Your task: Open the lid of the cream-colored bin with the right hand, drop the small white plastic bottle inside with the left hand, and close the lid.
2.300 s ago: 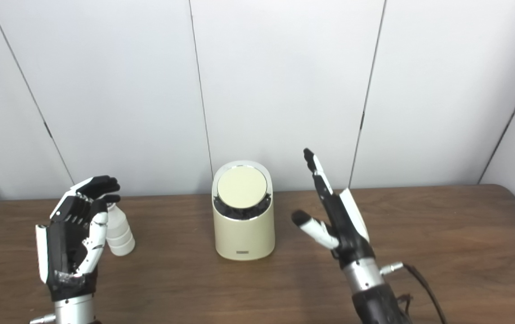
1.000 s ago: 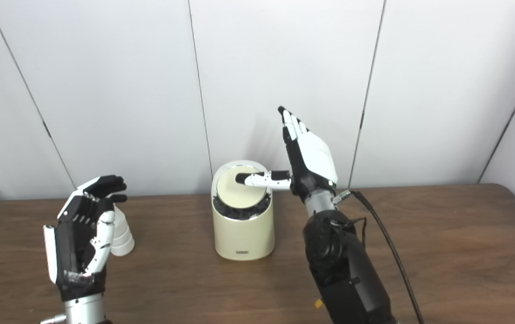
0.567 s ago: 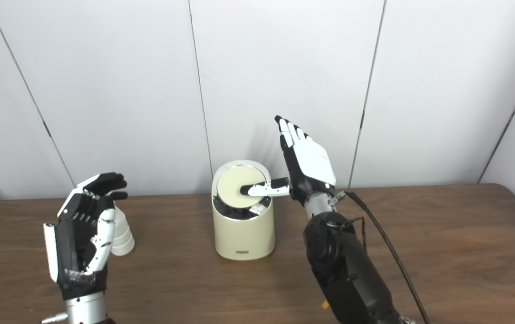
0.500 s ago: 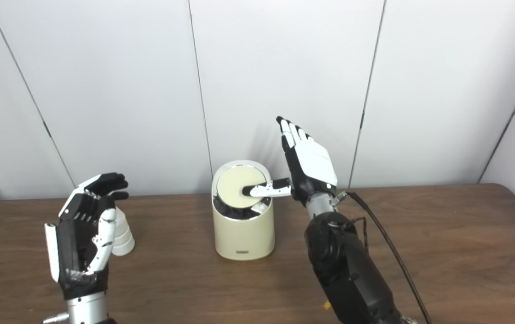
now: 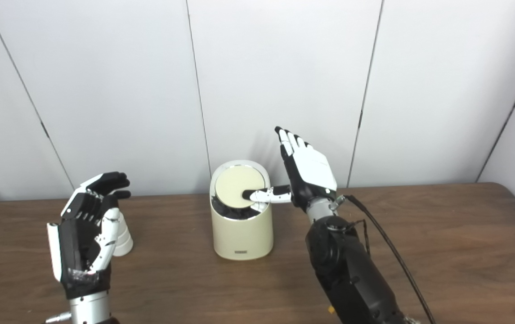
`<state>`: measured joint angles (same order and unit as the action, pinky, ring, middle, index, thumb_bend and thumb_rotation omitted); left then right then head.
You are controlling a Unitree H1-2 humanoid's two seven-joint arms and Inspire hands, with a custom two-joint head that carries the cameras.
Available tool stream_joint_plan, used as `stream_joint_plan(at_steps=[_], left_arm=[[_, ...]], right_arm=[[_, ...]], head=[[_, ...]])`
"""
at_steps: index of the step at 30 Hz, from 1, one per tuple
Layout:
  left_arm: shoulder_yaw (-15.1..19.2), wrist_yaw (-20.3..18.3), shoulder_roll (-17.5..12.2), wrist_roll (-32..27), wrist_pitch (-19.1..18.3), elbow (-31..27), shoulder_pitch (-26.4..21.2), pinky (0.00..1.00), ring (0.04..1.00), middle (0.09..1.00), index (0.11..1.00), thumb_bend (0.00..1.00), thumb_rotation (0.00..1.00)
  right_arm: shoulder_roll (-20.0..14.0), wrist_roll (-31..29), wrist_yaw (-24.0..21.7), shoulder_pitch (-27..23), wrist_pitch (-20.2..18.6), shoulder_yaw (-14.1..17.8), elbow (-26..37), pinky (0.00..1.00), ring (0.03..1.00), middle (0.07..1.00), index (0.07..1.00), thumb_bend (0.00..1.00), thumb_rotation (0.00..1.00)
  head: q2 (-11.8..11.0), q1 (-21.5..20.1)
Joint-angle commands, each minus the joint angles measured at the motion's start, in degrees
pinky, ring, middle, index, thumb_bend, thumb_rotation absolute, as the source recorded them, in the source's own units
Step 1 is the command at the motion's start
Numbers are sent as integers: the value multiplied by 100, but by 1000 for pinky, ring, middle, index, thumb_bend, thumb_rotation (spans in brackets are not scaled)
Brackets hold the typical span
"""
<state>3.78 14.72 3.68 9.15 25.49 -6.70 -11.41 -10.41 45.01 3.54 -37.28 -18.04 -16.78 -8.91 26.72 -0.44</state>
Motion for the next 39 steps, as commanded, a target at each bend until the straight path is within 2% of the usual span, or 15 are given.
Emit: stream_joint_plan(at_steps=[1, 7, 13, 22, 28, 39], left_arm=[[-8, -12, 45, 65, 70, -275, -258, 597, 672, 685, 665, 275, 401], [-7, -9, 95, 69, 66, -305, -265, 596, 670, 683, 663, 277, 406], [-2, -1, 130, 147, 18, -354, -267, 595, 667, 681, 662, 280, 406], [8, 1, 115, 142, 53, -346, -300, 594, 668, 683, 665, 285, 413], [19, 0, 119, 125, 42, -355, -296, 594, 669, 681, 661, 287, 416], [27, -10, 112, 138, 23, -345, -301, 595, 669, 679, 659, 283, 418]], right_arm=[[-4, 156, -78, -169, -68, -63, 234, 1000, 1000, 1000, 1000, 1000, 492], [13, 290, -62, -168, -101, -104, 316, 1000, 1000, 1000, 1000, 1000, 469], [-23, 514, -365, -264, -316, -233, 556, 1000, 1000, 1000, 1000, 1000, 428], [-175, 881, -1204, -576, -598, -431, 906, 1000, 1000, 1000, 1000, 1000, 256], [-188, 928, -1446, -608, -620, -424, 980, 1000, 1000, 1000, 1000, 1000, 140], [-205, 960, -1531, -589, -573, -414, 1026, 1000, 1000, 1000, 1000, 1000, 129]], head=[[4, -3], [28, 4], [52, 20], [51, -22], [53, -32], [50, -50]])
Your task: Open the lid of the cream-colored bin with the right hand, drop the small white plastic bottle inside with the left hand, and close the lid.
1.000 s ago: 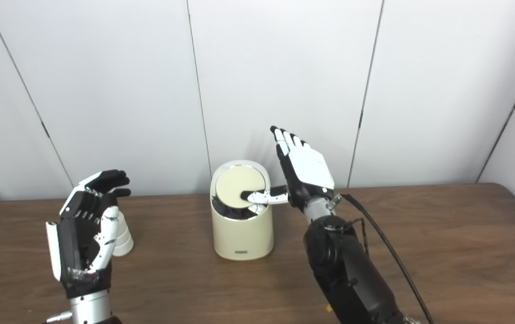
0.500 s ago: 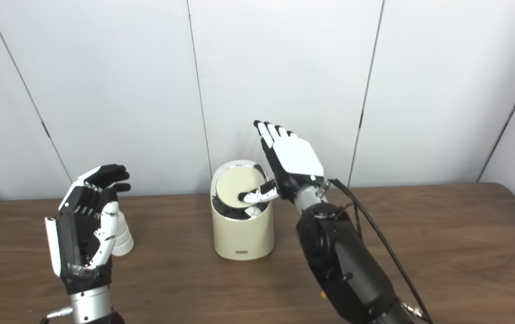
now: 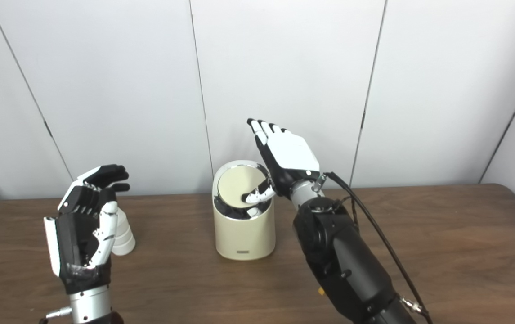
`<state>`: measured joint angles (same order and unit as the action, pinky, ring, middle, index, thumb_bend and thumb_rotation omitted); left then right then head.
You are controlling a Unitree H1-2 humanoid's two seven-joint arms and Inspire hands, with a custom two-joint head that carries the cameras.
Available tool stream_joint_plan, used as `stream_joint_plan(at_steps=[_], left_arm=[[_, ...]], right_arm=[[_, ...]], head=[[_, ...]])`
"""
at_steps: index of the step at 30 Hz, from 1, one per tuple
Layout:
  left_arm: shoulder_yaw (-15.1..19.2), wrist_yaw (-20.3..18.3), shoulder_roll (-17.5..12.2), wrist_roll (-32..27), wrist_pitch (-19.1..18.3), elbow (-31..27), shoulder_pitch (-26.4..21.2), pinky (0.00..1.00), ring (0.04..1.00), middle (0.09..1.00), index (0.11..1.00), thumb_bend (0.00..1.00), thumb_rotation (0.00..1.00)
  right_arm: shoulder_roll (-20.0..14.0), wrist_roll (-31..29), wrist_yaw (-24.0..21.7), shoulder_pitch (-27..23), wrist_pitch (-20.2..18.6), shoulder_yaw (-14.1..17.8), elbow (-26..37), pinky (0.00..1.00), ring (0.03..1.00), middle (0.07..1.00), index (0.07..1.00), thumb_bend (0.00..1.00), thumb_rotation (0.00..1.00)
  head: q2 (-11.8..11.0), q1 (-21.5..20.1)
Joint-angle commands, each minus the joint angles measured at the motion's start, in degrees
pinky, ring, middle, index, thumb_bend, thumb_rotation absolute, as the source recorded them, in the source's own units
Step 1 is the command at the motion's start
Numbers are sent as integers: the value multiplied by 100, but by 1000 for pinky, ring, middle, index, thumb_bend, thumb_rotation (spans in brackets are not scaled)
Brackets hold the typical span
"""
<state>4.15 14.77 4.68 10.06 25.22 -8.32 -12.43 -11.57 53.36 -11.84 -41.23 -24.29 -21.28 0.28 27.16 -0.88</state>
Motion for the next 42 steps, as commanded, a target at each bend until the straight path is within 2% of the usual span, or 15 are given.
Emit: stream_joint_plan(at_steps=[1, 3, 6, 9, 10, 11, 14, 17, 20, 22, 30, 35, 42], left_arm=[[-14, -18, 12, 36, 55, -179, -201, 596, 669, 680, 659, 283, 419], [-18, -24, 8, 24, 65, -167, -206, 596, 669, 681, 659, 282, 414], [-11, -15, 11, 41, 70, -157, -211, 597, 671, 682, 661, 280, 407], [-3, 5, 27, 91, 65, -159, -208, 590, 665, 678, 659, 282, 414], [-6, -1, 24, 79, 74, -157, -207, 590, 664, 678, 659, 282, 416], [-10, -4, 18, 68, 91, -151, -208, 591, 666, 680, 660, 284, 417], [-19, -11, 22, 48, 103, -156, -205, 591, 667, 681, 661, 287, 416], [-25, -16, 30, 47, 91, -165, -202, 591, 665, 680, 658, 285, 412], [-30, -23, 42, 37, 69, -174, -201, 590, 665, 679, 657, 284, 408], [-28, -17, 49, 61, 64, -173, -201, 589, 665, 679, 657, 284, 404], [-38, -20, 61, 63, 107, -128, -213, 597, 669, 679, 657, 282, 388], [-48, -6, 94, 30, 118, -133, -225, 597, 667, 678, 655, 278, 372], [-61, 1, 130, 106, 112, -162, -225, 594, 668, 680, 657, 278, 378]], right_arm=[[-90, 123, 57, -183, 86, 40, 97, 1000, 1000, 1000, 1000, 1000, 144], [-56, 52, 250, -133, 190, 97, 76, 1000, 1000, 1000, 1000, 1000, 177], [67, -171, 709, -20, 415, 274, 13, 1000, 1000, 1000, 1000, 958, 299], [90, -165, 940, 33, 527, 307, -40, 1000, 1000, 1000, 1000, 900, 504], [74, -118, 961, 45, 535, 285, -48, 1000, 1000, 1000, 1000, 895, 541], [58, -76, 949, 54, 524, 263, -49, 1000, 1000, 1000, 1000, 823, 589], [5, -5, 845, 72, 486, 218, -43, 1000, 1000, 1000, 1000, 714, 715], [-28, -6, 767, 94, 463, 214, -48, 1000, 1000, 1000, 1000, 706, 841], [-36, -2, 722, 111, 445, 216, -46, 992, 1000, 1000, 1000, 725, 898], [-37, 8, 704, 118, 437, 216, -52, 987, 1000, 1000, 1000, 731, 906], [-29, 35, 668, 109, 418, 222, -93, 986, 1000, 1000, 1000, 718, 799], [24, 84, 789, 76, 394, 243, -212, 953, 1000, 1000, 997, 782, 707], [92, 280, 839, -9, 249, 213, -449, 981, 1000, 1000, 993, 814, 622]], head=[[5, -7], [3, 0], [0, 1], [-6, 4], [-6, 4], [-6, 4], [-2, 10], [3, 18], [-2, 20], [-3, 20], [-10, 29], [-11, 39], [-13, 72]])
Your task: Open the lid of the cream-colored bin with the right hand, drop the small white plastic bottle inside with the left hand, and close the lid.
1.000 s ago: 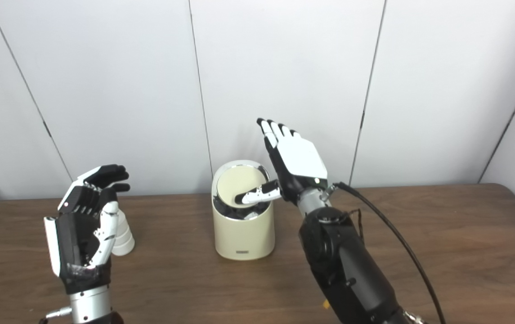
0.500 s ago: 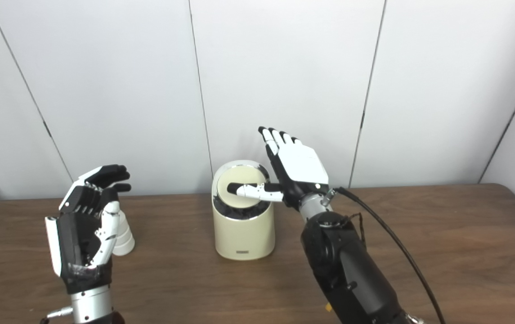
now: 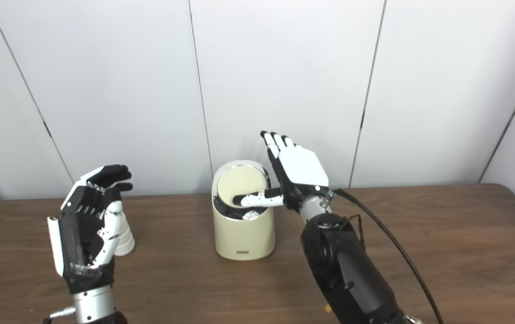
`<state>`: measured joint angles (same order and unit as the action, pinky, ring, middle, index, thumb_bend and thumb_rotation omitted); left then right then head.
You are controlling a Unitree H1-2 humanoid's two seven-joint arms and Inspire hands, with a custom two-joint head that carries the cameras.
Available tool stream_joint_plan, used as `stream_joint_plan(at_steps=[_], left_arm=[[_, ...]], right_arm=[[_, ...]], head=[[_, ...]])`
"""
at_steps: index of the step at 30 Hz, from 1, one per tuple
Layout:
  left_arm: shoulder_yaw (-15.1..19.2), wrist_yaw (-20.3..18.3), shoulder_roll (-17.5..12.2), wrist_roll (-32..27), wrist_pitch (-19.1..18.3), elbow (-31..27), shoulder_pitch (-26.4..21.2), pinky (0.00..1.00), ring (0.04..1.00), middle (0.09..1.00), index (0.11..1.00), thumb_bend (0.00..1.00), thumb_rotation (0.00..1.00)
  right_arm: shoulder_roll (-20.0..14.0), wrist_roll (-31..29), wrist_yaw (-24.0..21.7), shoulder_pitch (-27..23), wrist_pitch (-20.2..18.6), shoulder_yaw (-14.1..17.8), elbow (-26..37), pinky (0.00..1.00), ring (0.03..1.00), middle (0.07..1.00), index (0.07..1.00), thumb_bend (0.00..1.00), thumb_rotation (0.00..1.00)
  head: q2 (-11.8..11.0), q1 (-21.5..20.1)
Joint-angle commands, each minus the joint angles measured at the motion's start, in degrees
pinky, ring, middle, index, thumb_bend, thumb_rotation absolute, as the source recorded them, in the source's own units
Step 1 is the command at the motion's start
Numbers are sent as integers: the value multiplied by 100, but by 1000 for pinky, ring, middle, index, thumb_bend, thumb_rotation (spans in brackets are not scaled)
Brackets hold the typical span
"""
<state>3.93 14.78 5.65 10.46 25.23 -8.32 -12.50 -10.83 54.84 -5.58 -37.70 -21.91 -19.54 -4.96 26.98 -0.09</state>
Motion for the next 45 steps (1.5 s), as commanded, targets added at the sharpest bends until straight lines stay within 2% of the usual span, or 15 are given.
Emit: stream_joint_plan(at_steps=[1, 5, 13, 19, 24, 25, 28, 29, 32, 34, 37, 39, 45], left_arm=[[-39, 2, 39, 74, 105, -172, -217, 594, 668, 680, 657, 277, 378], [-31, 1, 62, 62, 71, -203, -223, 591, 664, 677, 654, 280, 382], [-11, 5, 29, 121, 98, -199, -248, 584, 663, 679, 657, 284, 420], [-13, -16, 22, 73, 54, -242, -231, 584, 664, 681, 660, 288, 433], [-8, -15, 27, 49, 51, -247, -224, 586, 663, 678, 656, 291, 409], [-10, -22, 21, 54, 46, -253, -219, 587, 664, 678, 656, 289, 407], [-10, -33, 9, 36, 48, -260, -210, 587, 666, 681, 660, 285, 404], [-5, -31, 9, 35, 47, -259, -208, 586, 665, 680, 659, 288, 406], [2, -33, 3, 42, 52, -263, -199, 586, 665, 680, 659, 288, 407], [2, -37, -5, 50, 59, -269, -192, 587, 665, 680, 659, 285, 405], [2, -41, -16, 55, 49, -283, -183, 585, 664, 680, 660, 285, 409], [8, -38, -18, 67, 43, -282, -178, 580, 661, 679, 659, 290, 415], [4, -47, -11, 68, 13, -280, -177, 583, 662, 677, 656, 281, 405]], right_arm=[[22, 171, 213, -375, -16, 26, 40, 982, 1000, 1000, 991, 815, 614], [51, 286, 196, -407, -126, -32, -22, 981, 1000, 1000, 993, 825, 533], [47, 304, 204, -370, -80, -103, 90, 973, 1000, 1000, 990, 761, 401], [51, 337, 68, -354, -153, -124, 222, 986, 1000, 1000, 996, 784, 349], [79, 271, -38, -339, -195, -80, 310, 997, 1000, 1000, 995, 848, 298], [97, 214, -23, -326, -180, -40, 323, 995, 1000, 1000, 994, 852, 312], [162, -10, 8, -276, -142, 102, 382, 982, 1000, 1000, 984, 825, 507], [185, -122, -16, -259, -136, 160, 415, 987, 1000, 1000, 988, 832, 621], [320, -797, -221, -211, -176, 485, 531, 999, 1000, 1000, 999, 845, 787], [471, -1356, -566, -202, -391, 820, 640, 1000, 1000, 1000, 1000, 854, 857], [704, -1835, -994, -185, -498, 1339, 756, 990, 1000, 1000, 1000, 856, 888], [768, -1915, -1135, -166, -499, 1505, 804, 948, 1000, 1000, 1000, 875, 904], [705, -2088, -1170, -84, -493, 1540, 948, 931, 1000, 1000, 1000, 911, 979]], head=[[8, -5], [11, 3], [17, -9], [31, -28], [32, -30], [33, -28], [41, -32], [41, -36], [42, -32], [50, -33], [66, -37], [70, -40], [62, -35]])
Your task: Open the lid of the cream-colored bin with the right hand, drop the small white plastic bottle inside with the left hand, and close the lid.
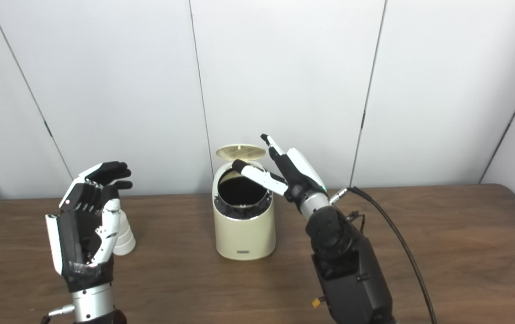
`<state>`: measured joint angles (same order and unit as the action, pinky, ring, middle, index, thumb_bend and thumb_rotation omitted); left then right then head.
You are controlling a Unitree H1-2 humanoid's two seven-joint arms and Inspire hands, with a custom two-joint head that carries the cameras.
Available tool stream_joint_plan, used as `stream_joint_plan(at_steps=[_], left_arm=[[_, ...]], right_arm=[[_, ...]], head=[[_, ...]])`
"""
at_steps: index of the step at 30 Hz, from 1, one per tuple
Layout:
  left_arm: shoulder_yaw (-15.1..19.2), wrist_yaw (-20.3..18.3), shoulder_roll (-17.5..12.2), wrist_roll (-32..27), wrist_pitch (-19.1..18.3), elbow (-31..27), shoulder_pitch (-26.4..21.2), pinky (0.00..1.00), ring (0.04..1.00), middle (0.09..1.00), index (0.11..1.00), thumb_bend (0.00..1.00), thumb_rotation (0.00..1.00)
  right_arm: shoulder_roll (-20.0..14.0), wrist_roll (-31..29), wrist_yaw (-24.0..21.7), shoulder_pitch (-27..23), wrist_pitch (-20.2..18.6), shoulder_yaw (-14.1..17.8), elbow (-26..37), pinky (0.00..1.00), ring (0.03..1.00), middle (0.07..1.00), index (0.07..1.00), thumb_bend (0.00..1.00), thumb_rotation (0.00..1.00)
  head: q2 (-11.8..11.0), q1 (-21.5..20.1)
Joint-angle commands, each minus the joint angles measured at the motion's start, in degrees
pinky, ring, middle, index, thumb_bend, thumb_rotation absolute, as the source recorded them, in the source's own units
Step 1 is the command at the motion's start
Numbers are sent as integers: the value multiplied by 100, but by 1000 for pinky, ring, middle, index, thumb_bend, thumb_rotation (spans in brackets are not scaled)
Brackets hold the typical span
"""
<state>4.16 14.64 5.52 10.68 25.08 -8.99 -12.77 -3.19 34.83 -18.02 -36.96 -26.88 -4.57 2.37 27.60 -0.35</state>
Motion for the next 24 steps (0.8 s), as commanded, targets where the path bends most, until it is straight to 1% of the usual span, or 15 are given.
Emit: stream_joint_plan(at_steps=[1, 4, 6, 8, 9, 11, 13, 15, 17, 19, 20, 21, 22, 23, 24], left_arm=[[-21, -36, 2, 40, 28, -213, -151, 583, 662, 678, 657, 283, 404], [-27, -41, 4, 31, 31, -216, -151, 584, 665, 679, 658, 285, 404], [-24, -36, 1, 42, 44, -210, -154, 585, 665, 678, 658, 285, 402], [-23, -33, 3, 57, 29, -224, -153, 584, 664, 677, 657, 285, 401], [-15, -28, -2, 66, 38, -218, -155, 583, 663, 677, 656, 287, 403], [-1, -28, -20, 62, 47, -209, -156, 582, 661, 675, 655, 290, 416], [0, -50, -47, 21, 14, -220, -148, 583, 663, 678, 658, 290, 427], [-5, -75, -81, -24, 12, -217, -139, 588, 670, 684, 663, 286, 432], [-4, -88, -106, -56, 23, -210, -133, 591, 672, 685, 664, 284, 425], [0, -101, -136, -88, 37, -202, -123, 591, 672, 684, 663, 285, 420], [1, -105, -156, -93, 49, -194, -118, 593, 673, 686, 665, 284, 419], [4, -110, -178, -104, 70, -183, -112, 594, 674, 687, 666, 281, 420], [15, -101, -199, -79, 91, -169, -107, 596, 675, 688, 666, 279, 420], [28, -92, -218, -64, 107, -157, -101, 594, 674, 687, 666, 277, 420], [40, -85, -234, -62, 118, -148, -95, 593, 673, 687, 666, 280, 422]], right_arm=[[-72, -154, 110, -138, 13, 41, 245, 934, 1000, 1000, 1000, 919, 989], [-77, -397, 228, -75, 80, 74, 322, 951, 1000, 1000, 1000, 946, 993], [-56, -763, 359, 12, 374, 180, 364, 949, 1000, 1000, 1000, 924, 985], [-51, -1107, 513, 122, 691, 268, 435, 913, 997, 1000, 1000, 930, 981], [-55, -1243, 561, 186, 791, 297, 501, 902, 992, 1000, 1000, 933, 976], [-50, -1451, 632, 320, 844, 337, 698, 902, 990, 1000, 1000, 947, 968], [-34, -1545, 769, 453, 845, 364, 893, 900, 988, 1000, 1000, 968, 947], [-9, -1525, 1007, 626, 949, 384, 1086, 895, 986, 1000, 1000, 979, 929], [53, -1483, 1307, 797, 1075, 415, 1240, 847, 956, 977, 968, 973, 895], [114, -1439, 1604, 986, 1216, 455, 1361, 817, 932, 954, 942, 937, 858], [129, -1456, 1747, 1094, 1381, 487, 1383, 804, 922, 946, 934, 910, 838], [150, -1475, 1879, 1197, 1521, 519, 1400, 808, 923, 943, 932, 853, 805], [173, -1476, 2031, 1309, 1695, 554, 1404, 847, 934, 940, 926, 780, 767], [197, -1469, 2176, 1415, 1852, 580, 1410, 863, 932, 934, 909, 646, 713], [216, -1408, 2333, 1513, 2009, 593, 1410, 872, 932, 932, 894, 536, 665]], head=[[0, -9], [-2, -6], [0, 2], [0, 2], [-11, 4], [-17, -9], [-27, -25], [-34, -30], [-40, -35], [-54, -48], [-56, -55], [-66, -55], [-74, -51], [-77, -47], [-85, -51]])
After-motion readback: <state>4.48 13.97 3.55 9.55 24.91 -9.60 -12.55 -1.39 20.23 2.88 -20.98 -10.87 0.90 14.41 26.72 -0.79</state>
